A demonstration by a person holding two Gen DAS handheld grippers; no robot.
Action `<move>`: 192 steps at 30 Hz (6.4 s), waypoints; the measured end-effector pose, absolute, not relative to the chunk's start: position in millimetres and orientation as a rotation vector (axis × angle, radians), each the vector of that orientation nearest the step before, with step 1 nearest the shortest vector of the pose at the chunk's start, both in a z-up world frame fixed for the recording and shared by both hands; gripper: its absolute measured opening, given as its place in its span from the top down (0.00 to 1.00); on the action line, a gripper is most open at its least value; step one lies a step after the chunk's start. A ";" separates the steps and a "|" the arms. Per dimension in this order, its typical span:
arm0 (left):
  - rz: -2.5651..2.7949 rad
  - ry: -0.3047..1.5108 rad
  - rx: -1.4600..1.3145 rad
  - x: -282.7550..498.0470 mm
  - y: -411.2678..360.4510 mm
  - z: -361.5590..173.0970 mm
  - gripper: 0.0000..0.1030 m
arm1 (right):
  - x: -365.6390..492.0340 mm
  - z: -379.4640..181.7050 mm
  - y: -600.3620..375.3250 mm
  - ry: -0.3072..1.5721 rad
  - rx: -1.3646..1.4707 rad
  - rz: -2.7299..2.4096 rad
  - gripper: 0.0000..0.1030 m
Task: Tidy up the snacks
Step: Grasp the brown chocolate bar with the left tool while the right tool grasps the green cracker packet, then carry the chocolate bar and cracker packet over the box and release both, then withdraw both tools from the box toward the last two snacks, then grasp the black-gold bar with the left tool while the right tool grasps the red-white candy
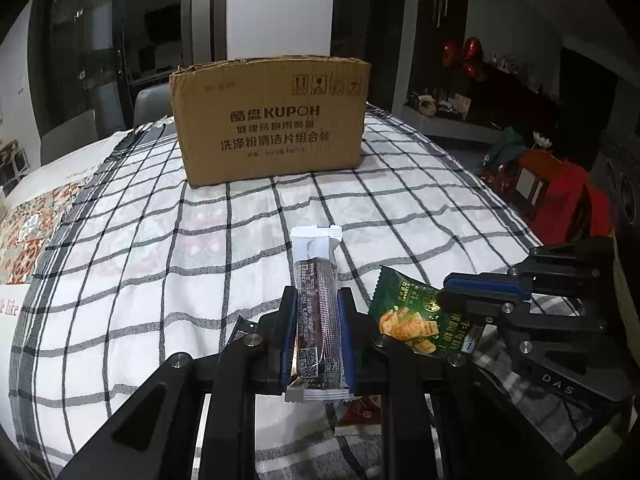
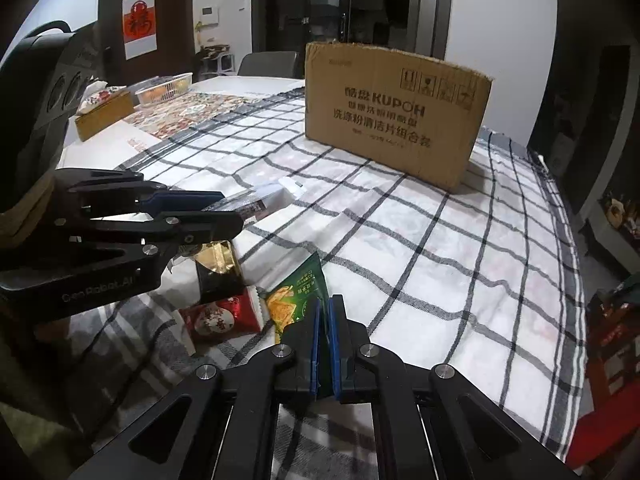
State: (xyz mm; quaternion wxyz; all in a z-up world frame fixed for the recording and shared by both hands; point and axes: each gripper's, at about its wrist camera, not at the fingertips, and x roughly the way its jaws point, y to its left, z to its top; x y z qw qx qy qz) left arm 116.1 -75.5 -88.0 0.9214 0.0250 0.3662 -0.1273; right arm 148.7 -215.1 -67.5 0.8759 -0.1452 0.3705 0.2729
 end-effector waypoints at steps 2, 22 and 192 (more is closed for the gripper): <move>-0.265 0.747 0.048 113.7 -74.2 -85.6 0.80 | 144.5 -64.0 -212.5 0.763 -0.315 0.561 0.95; -0.295 0.608 0.084 108.1 -62.5 -40.0 0.81 | 146.6 -13.5 -200.7 0.633 -0.248 0.487 0.99; -0.339 0.720 0.313 96.8 -12.6 -85.1 0.36 | 114.7 -76.9 -169.0 0.873 0.185 0.092 0.43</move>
